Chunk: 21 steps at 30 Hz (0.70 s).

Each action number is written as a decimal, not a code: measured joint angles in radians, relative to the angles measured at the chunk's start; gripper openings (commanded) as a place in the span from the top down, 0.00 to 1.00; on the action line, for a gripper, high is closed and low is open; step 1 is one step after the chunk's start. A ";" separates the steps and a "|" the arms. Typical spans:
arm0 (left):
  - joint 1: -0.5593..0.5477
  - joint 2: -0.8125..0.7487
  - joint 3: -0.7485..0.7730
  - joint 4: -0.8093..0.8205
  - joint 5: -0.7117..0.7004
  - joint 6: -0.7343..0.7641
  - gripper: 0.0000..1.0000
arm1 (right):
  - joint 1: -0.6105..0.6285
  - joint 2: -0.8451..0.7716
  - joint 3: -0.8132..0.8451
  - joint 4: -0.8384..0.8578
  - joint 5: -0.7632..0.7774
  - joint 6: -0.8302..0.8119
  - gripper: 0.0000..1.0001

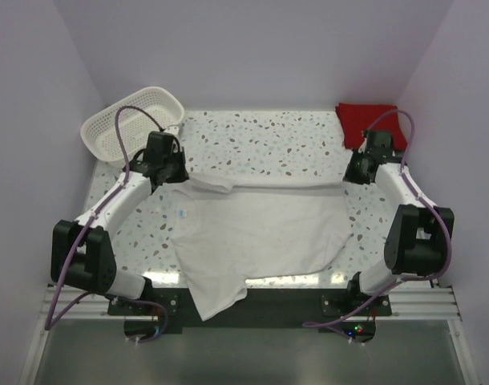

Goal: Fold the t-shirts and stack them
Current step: Fold the tshirt

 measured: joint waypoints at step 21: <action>0.000 -0.093 -0.259 -0.021 0.031 -0.112 1.00 | 0.000 0.042 -0.110 0.050 0.053 0.004 1.00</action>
